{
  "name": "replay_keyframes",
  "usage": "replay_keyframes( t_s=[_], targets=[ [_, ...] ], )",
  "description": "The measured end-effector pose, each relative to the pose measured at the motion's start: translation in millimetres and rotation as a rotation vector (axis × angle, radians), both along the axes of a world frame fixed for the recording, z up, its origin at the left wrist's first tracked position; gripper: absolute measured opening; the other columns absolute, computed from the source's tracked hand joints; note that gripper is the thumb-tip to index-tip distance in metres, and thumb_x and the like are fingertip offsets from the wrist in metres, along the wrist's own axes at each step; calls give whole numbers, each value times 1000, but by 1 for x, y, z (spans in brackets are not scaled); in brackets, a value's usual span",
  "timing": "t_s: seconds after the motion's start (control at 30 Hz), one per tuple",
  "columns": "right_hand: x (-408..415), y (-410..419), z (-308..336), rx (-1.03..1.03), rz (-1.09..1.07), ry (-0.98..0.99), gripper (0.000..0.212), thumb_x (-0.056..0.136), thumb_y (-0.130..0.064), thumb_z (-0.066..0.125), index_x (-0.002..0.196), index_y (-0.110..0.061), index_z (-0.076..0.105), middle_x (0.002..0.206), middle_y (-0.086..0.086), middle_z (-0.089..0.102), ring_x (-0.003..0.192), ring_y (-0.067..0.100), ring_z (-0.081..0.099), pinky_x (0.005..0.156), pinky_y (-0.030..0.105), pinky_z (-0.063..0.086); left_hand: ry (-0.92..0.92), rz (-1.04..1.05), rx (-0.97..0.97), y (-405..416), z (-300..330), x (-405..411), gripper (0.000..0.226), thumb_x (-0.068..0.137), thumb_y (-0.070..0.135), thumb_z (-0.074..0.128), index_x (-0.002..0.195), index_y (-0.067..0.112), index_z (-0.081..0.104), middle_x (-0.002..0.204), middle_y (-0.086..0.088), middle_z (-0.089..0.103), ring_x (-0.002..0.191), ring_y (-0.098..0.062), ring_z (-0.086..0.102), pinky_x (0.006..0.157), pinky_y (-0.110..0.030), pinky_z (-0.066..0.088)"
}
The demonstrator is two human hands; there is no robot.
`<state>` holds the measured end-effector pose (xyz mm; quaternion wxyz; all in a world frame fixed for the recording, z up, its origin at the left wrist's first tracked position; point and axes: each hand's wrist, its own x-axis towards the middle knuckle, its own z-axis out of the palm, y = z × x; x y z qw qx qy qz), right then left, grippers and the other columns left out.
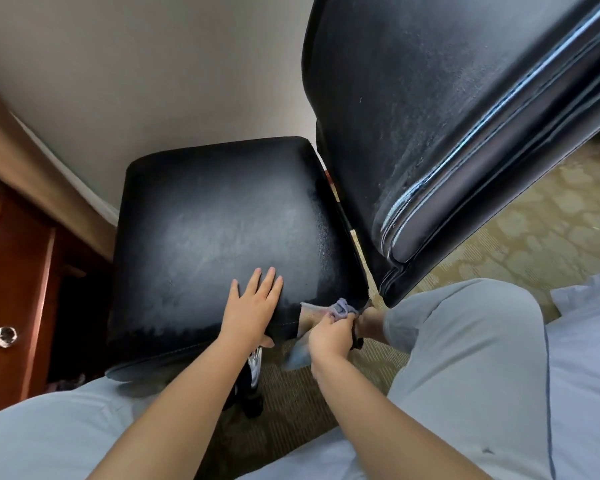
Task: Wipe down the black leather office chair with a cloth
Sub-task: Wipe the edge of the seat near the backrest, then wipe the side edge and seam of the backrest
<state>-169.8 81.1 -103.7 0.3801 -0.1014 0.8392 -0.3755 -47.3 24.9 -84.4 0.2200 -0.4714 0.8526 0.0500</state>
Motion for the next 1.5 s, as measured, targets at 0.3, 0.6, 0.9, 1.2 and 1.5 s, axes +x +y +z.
replay_keyframes(
  t_s=[0.3, 0.6, 0.9, 1.2, 1.5],
  targets=[
    [-19, 6, 24, -179, -210, 64, 39, 91, -7, 56, 128, -10, 44, 126, 11, 54, 115, 29, 53, 90, 30, 40, 351, 157, 19, 33, 7, -40, 70, 82, -1, 57, 145, 11, 29, 152, -5, 28, 141, -28, 22, 109, -39, 31],
    [-35, 4, 56, -317, -2, -297, 16, 89, -16, 63, 104, -11, 63, 99, 11, 66, 93, 26, 64, 78, 36, 54, 1130, 1215, 377, 61, 7, -38, 19, 95, 22, 49, 92, 16, 67, 101, -14, 70, 88, -27, 67, 82, -44, 56],
    [-29, -10, 75, -405, -121, -920, 23, 99, -18, 45, 101, -2, 61, 99, 17, 64, 85, 27, 62, 75, 39, 49, 1352, 1534, 903, 61, 15, -45, 48, 96, 52, 41, 114, 12, 60, 105, -14, 67, 99, -28, 62, 73, -38, 55],
    [-26, -10, 50, -378, -115, -491, 26, 87, -7, 63, 112, -9, 58, 111, 14, 63, 98, 28, 62, 75, 35, 52, 2047, 1677, 1051, 57, 32, -35, 37, 87, 0, 26, 99, 2, 61, 98, -21, 63, 91, -35, 59, 75, -48, 50],
    [-28, -10, 51, -311, -142, -399, 30, 92, -14, 57, 121, -5, 53, 114, 15, 62, 92, 26, 61, 73, 33, 50, 1717, 1211, 887, 59, 29, -38, 48, 79, 5, 72, 119, 22, 51, 121, -10, 59, 104, -26, 63, 87, -47, 54]
  ],
)
